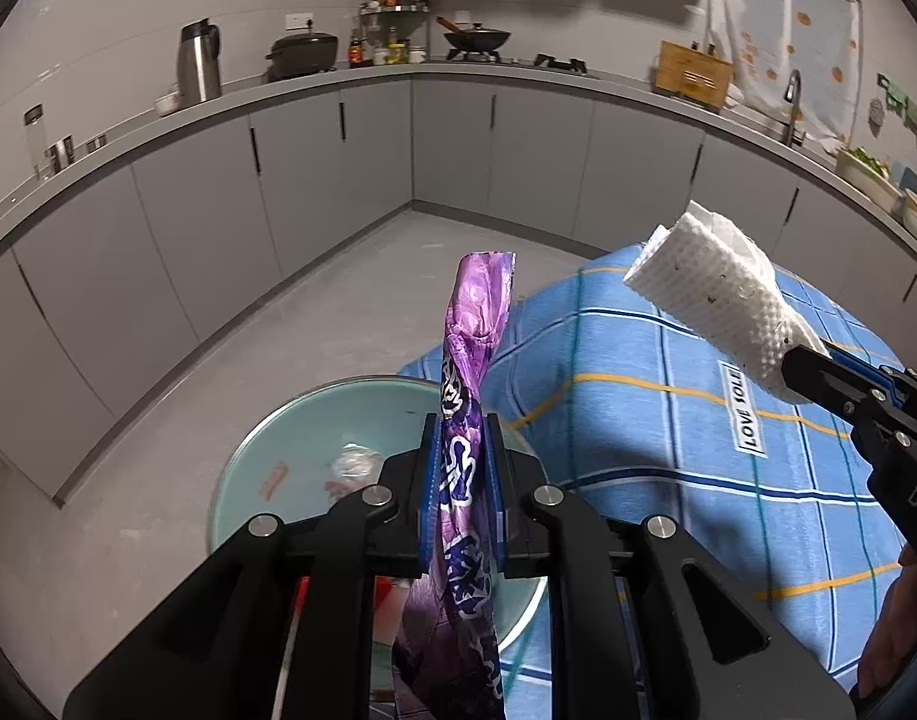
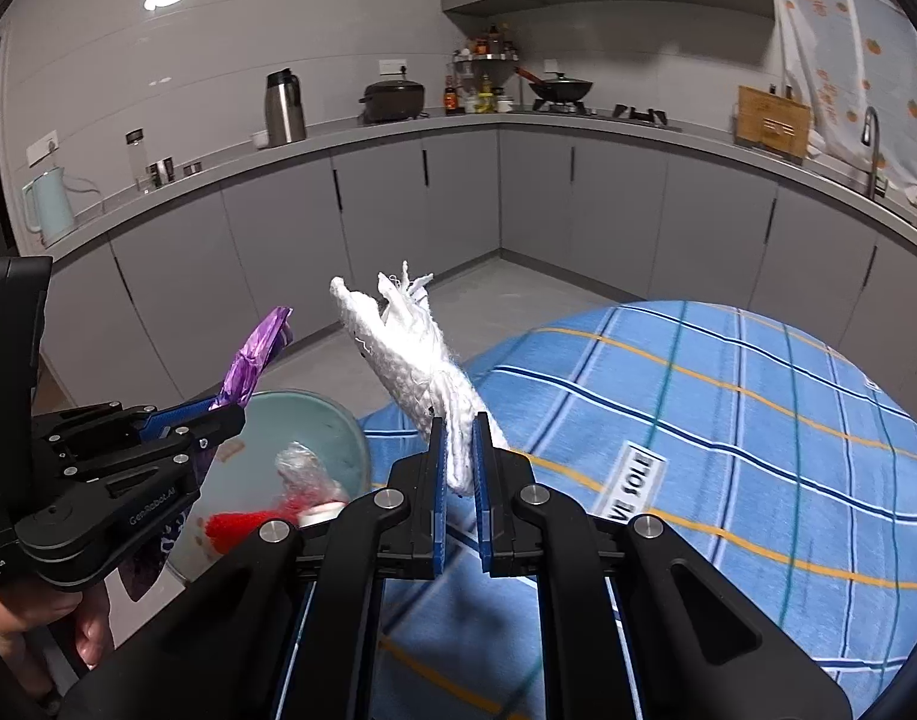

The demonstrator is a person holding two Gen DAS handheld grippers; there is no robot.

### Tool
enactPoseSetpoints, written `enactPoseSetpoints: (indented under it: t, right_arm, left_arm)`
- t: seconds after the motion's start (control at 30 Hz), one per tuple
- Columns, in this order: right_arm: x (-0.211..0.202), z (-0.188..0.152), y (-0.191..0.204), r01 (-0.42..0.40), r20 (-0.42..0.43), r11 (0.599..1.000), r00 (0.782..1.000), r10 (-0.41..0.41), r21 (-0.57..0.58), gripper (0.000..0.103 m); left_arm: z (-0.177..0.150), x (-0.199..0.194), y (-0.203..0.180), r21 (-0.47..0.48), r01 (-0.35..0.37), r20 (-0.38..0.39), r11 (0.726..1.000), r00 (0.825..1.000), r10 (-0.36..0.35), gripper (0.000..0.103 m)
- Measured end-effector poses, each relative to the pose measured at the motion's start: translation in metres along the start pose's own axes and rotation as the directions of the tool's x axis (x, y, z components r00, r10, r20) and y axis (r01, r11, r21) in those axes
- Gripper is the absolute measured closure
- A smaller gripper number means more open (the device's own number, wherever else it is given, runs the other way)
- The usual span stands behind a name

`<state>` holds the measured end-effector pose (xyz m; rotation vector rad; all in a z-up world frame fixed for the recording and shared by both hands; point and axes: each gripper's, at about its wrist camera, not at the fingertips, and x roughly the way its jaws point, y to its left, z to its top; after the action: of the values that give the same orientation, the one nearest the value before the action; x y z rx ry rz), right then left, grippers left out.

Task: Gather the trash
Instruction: 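Lift the purple wrapper and white mesh with both tools and carry them over the bowl, then open both tools to drop the wrapper and mesh into the bowl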

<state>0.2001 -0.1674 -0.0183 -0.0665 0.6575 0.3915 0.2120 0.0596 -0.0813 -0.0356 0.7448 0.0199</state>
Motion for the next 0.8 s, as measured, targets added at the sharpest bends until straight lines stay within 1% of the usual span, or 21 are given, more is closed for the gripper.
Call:
enactPoseSetpoints:
  t: [0.27, 0.37, 0.53, 0.73, 0.8]
  right_arm:
    - [0.020, 0.009, 0.035, -0.067, -0.026, 0.997, 0.997, 0.066, -0.045, 0.094]
    - [0.033, 0.011, 0.049, -0.105, -0.049, 0.993, 0.993, 0.103, -0.050, 0.094]
    - [0.047, 0.012, 0.067, -0.141, -0.074, 0.988, 0.988, 0.136, -0.064, 0.094]
    - [0.063, 0.011, 0.083, -0.175, -0.103, 0.982, 0.981, 0.167, -0.072, 0.094]
    - [0.068, 0.009, 0.088, -0.193, -0.116, 0.978, 0.976, 0.184, -0.078, 0.092]
  left_arm:
    - [-0.002, 0.001, 0.035, -0.049, -0.033, -0.005, 0.998, 0.999, 0.033, 0.089]
    - [-0.003, 0.000, 0.049, -0.073, -0.047, -0.005, 0.996, 0.999, 0.047, 0.088]
    - [-0.006, 0.001, 0.070, -0.103, -0.069, -0.010, 0.992, 0.998, 0.068, 0.088]
    - [-0.013, 0.008, 0.081, -0.123, -0.077, -0.031, 0.989, 0.997, 0.074, 0.088]
    - [-0.015, 0.012, 0.082, -0.132, -0.073, -0.040, 0.989, 0.997, 0.069, 0.085]
